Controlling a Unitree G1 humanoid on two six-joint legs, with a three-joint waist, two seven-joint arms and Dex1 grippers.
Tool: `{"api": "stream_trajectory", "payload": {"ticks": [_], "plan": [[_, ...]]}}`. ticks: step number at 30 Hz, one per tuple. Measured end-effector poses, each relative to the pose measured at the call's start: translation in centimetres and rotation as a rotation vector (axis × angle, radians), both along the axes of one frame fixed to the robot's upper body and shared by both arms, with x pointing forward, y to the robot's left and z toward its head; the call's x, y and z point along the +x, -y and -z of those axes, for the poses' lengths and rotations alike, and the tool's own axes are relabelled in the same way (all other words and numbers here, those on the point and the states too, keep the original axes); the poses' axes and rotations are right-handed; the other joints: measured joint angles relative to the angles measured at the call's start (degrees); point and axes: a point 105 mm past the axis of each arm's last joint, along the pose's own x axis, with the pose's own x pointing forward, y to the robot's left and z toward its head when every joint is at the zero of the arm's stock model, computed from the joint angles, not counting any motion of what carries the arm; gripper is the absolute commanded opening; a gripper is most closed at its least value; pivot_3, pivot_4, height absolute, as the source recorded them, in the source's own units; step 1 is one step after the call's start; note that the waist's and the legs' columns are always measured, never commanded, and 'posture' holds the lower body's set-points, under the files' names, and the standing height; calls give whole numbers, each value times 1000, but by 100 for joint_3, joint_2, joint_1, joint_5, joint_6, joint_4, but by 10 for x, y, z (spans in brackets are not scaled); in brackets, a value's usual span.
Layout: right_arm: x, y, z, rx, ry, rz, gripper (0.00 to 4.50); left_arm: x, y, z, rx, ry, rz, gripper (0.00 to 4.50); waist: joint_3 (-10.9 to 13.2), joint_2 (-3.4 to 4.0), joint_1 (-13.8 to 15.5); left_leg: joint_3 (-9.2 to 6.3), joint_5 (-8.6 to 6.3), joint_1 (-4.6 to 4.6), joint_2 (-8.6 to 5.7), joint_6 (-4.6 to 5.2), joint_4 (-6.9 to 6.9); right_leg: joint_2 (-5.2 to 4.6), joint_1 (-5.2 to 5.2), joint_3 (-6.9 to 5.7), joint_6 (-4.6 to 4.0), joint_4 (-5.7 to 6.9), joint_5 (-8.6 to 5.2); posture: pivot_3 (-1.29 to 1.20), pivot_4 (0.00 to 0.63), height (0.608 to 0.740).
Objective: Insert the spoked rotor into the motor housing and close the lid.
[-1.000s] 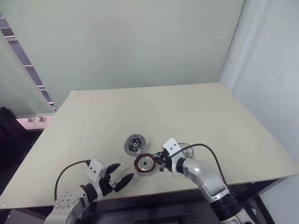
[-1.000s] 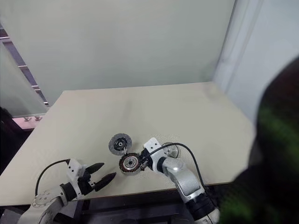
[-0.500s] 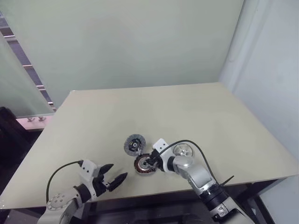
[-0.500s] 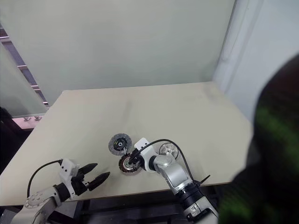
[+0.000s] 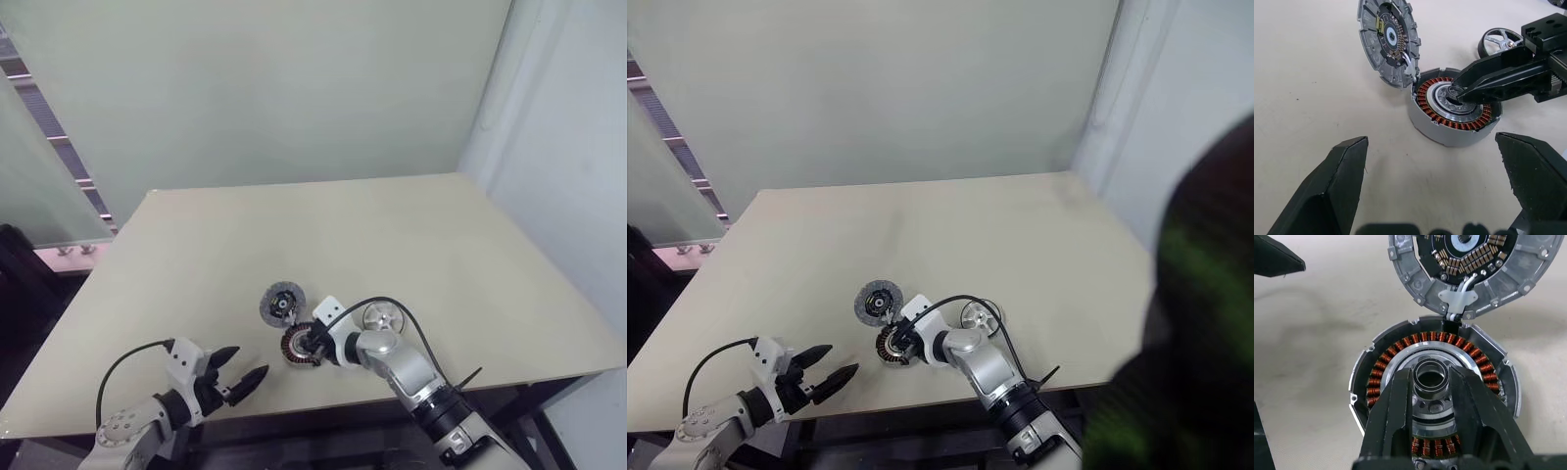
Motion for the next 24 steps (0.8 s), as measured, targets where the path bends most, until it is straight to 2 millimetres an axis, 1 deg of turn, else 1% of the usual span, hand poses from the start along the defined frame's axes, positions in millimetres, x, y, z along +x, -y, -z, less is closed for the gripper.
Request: {"api": "stream_trajectory", "payload": {"ticks": [24], "plan": [[0, 0, 3, -3, 4, -4, 799, 3, 0, -3, 8, 11, 6, 4500, -1, -1, -4, 1, 0, 3, 0, 0, 0, 0, 2, 0, 0, 1, 0, 0, 0, 740]]}}
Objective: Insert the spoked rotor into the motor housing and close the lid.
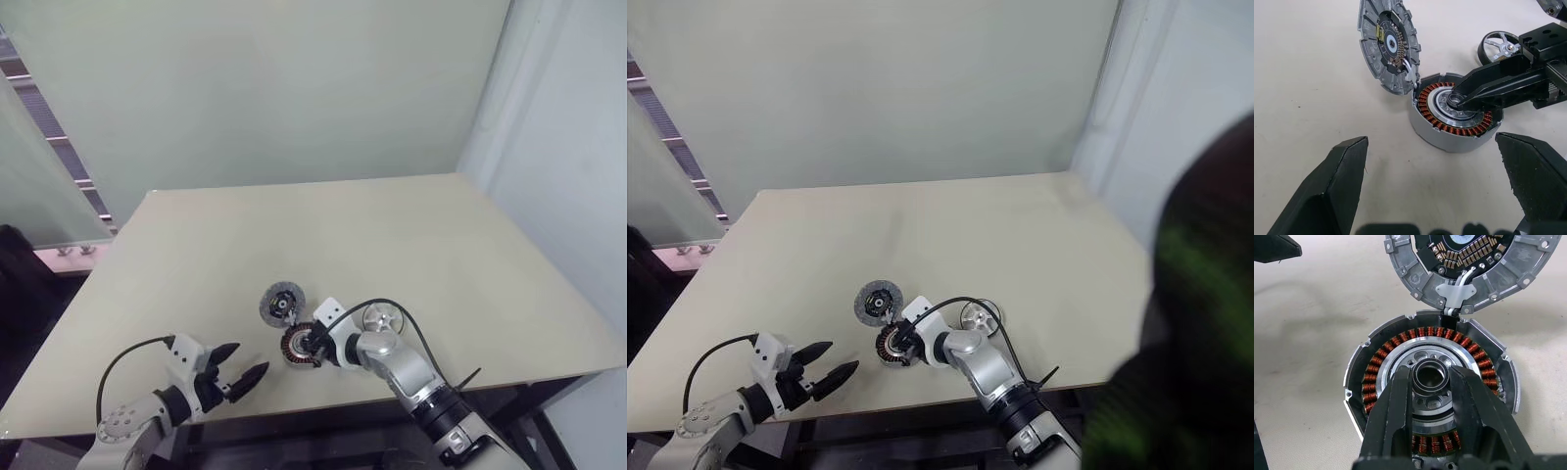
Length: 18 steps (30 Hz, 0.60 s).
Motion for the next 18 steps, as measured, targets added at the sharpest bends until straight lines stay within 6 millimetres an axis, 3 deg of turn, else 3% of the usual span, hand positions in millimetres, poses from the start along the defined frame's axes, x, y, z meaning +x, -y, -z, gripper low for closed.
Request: {"api": "stream_trajectory", "payload": {"ticks": [18], "plan": [[-2, -2, 0, -1, 1, -14, 799, 2, 0, -2, 2, 9, 3, 4500, -1, -1, -6, 0, 0, 2, 0, 0, -4, 0, -1, 0, 0, 1, 0, 0, 0, 740]]}}
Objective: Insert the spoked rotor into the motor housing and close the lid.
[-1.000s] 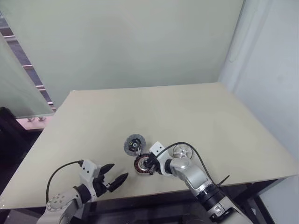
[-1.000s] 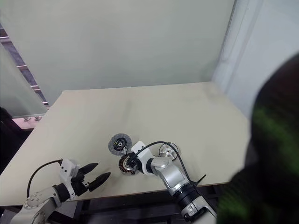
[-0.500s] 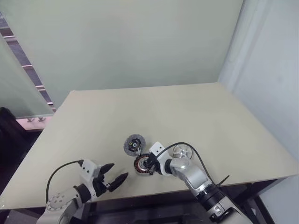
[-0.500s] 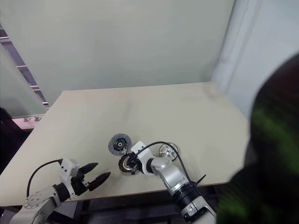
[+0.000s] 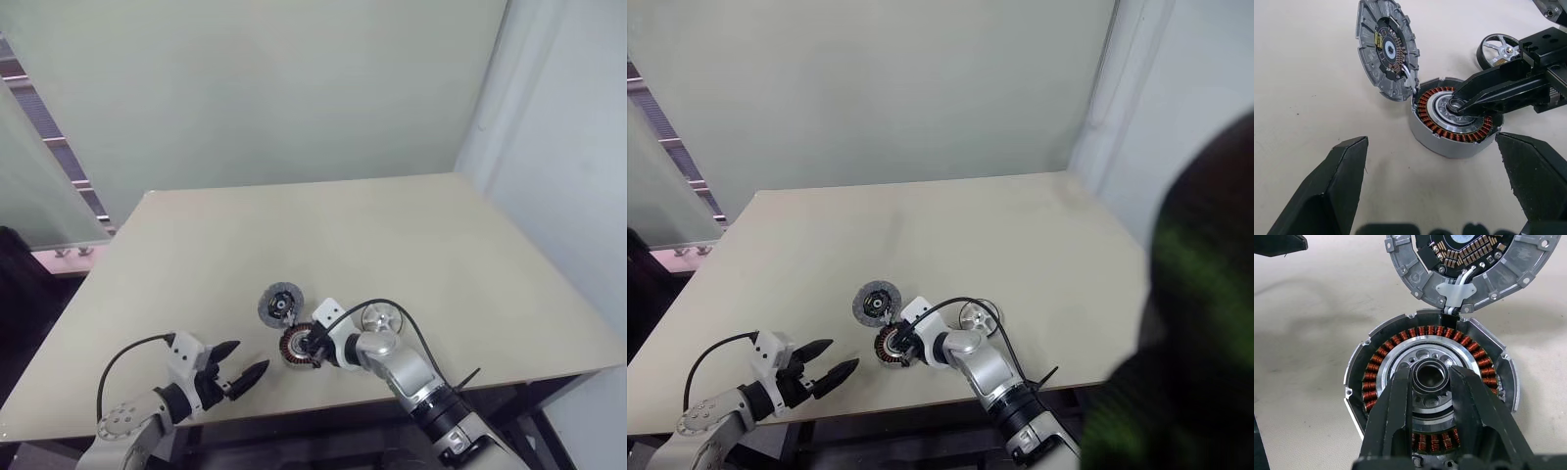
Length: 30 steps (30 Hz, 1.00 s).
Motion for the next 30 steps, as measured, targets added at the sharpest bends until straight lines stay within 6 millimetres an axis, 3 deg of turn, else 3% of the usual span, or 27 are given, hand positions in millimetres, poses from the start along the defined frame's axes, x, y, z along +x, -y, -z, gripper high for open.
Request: {"api": "stream_trajectory", "payload": {"ticks": [9, 30], "plan": [[-7, -12, 0, 18, -9, -30, 799, -2, -4, 1, 9, -8, -8, 4500, 0, 0, -18, 0, 0, 0, 1, 0, -4, 0, -1, 0, 0, 1, 0, 0, 0, 740], [-1, -2, 0, 3, 4, -11, 799, 1, -8, 0, 10, -4, -22, 4500, -3, -4, -14, -1, 0, 1, 0, 0, -2, 0, 1, 0, 0, 0, 0, 0, 0, 740]]}}
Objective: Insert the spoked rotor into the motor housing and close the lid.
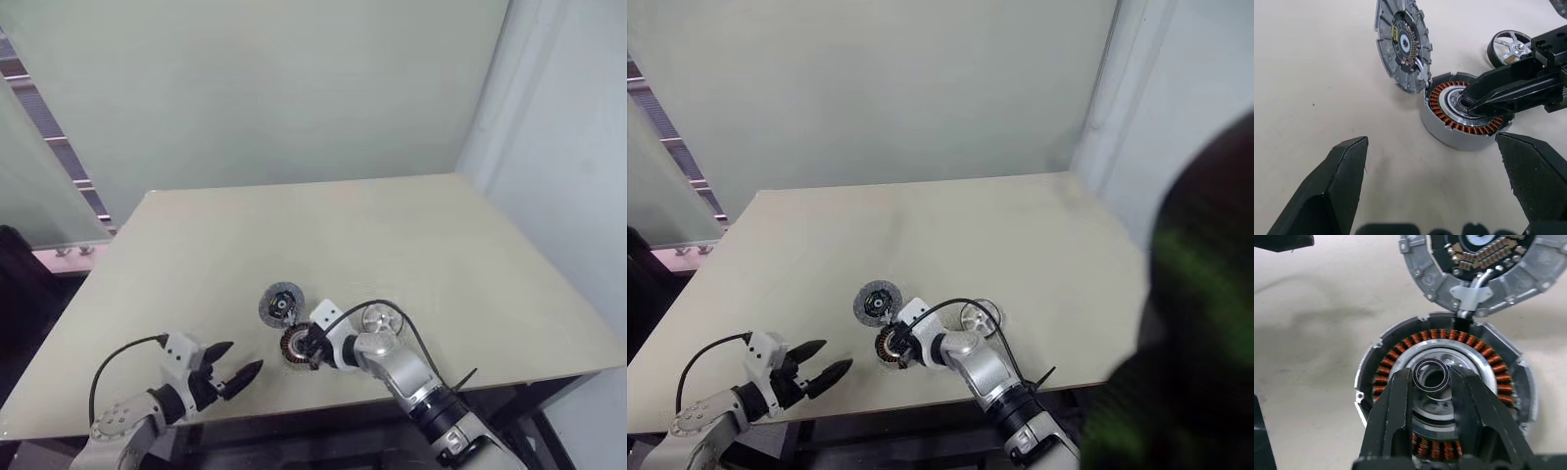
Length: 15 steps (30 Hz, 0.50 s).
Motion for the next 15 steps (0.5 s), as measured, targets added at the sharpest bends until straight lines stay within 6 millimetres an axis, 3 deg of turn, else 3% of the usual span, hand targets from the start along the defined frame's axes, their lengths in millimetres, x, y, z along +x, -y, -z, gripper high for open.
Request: {"api": "stream_trajectory", "payload": {"ticks": [15], "plan": [[0, 0, 0, 2, -1, 3, 799, 1, 6, 1, -6, -2, 21, 4500, 0, -1, 1, 0, 0, 0, 0, 0, 1, 0, 1, 1, 0, 0, 0, 0, 0, 740]]}}
